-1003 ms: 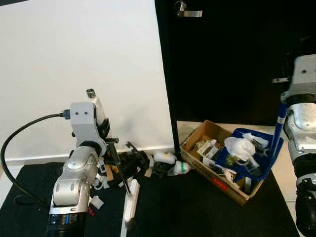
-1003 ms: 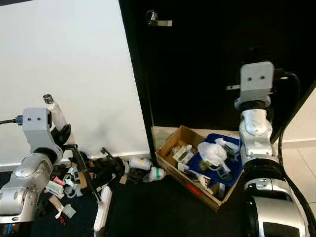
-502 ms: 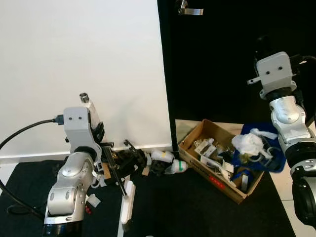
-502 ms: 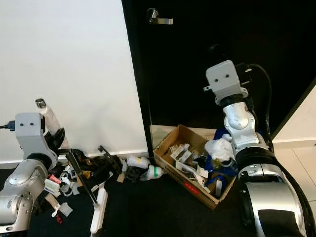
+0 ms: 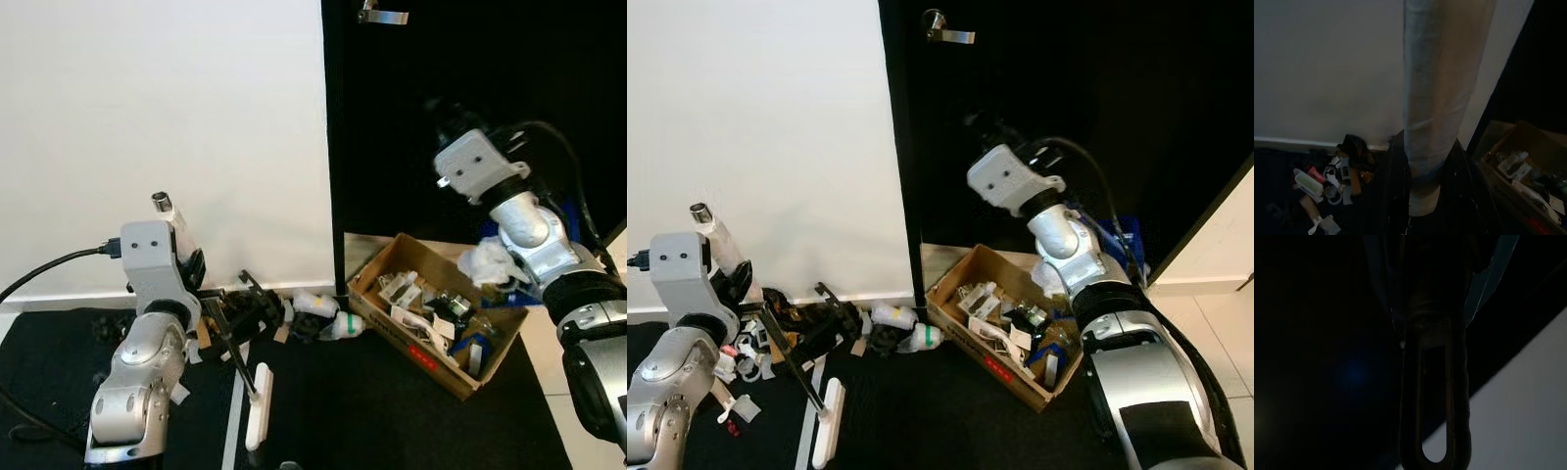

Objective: Sweep floor

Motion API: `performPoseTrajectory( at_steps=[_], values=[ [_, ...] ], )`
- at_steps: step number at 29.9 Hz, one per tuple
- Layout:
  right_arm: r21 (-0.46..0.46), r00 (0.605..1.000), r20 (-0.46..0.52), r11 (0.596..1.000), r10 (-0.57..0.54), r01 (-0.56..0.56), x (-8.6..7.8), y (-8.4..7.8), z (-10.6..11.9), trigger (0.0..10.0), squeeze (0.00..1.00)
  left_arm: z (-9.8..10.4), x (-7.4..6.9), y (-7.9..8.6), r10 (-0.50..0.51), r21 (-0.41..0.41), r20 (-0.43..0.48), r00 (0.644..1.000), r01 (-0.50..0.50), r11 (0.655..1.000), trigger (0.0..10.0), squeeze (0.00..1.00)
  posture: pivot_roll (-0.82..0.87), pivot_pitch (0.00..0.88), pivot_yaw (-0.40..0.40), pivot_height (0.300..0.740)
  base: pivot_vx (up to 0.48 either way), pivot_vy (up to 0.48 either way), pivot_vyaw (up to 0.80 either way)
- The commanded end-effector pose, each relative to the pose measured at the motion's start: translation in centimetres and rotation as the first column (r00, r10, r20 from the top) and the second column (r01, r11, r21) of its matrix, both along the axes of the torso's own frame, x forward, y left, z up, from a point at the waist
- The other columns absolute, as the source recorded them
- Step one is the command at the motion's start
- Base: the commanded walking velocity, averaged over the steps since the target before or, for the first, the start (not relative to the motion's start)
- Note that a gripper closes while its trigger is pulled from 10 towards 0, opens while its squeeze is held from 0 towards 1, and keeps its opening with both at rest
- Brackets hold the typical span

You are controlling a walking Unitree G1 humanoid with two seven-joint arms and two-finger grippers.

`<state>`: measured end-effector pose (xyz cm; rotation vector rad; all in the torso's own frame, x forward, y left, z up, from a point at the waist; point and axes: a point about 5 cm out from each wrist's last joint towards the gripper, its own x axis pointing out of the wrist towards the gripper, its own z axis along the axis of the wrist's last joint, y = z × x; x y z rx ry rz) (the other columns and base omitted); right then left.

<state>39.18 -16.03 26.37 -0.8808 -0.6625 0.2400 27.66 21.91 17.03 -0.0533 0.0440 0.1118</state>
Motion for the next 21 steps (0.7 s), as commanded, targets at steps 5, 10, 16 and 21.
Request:
performPoseTrajectory(
  at_steps=[5, 10, 16, 21],
  values=[
    [-0.118, 0.992, 0.032, 0.986, 0.124, -0.119, -0.5, 2.5, 0.1, 10.0, 0.0, 0.2, -0.7, 0.1, 0.029, -0.015, 0.016, 0.999, -0.029, 0.999, 10.0, 0.0, 0.13, 0.17, 0.02, 0.74, 0.0, 0.0, 0.0],
    [-0.124, 0.989, 0.033, 0.982, 0.146, -0.141, -0.6, 2.7, -0.2, 10.0, 0.0, 0.1, -0.8, 0.0, 0.031, -0.018, 0.009, 0.999, -0.031, 0.999, 10.0, 0.0, 0.13, 0.171, 0.019, 0.74, 0.0, 0.0, 0.0],
    [-0.147, 0.986, 0.029, 0.976, 0.165, -0.159, -0.9, 2.5, -0.6, 10.0, 0.0, 0.2, -0.4, -0.2, 0.026, -0.022, 0.011, 1.0, -0.025, 0.999, 10.0, 0.0, 0.11, 0.168, 0.029, 0.74, 0.0, 0.0, 0.0],
    [-0.007, 0.992, 0.07, 0.994, 0.106, -0.106, -0.8, 0.7, 0.7, 10.0, 0.0, 0.2, -0.3, -0.3, 0.024, -0.017, 0.01, 1.0, -0.024, 1.0, 10.0, 0.0, 0.11, 0.166, 0.031, 0.74, 0.0, 0.0, 0.0]
  ],
)
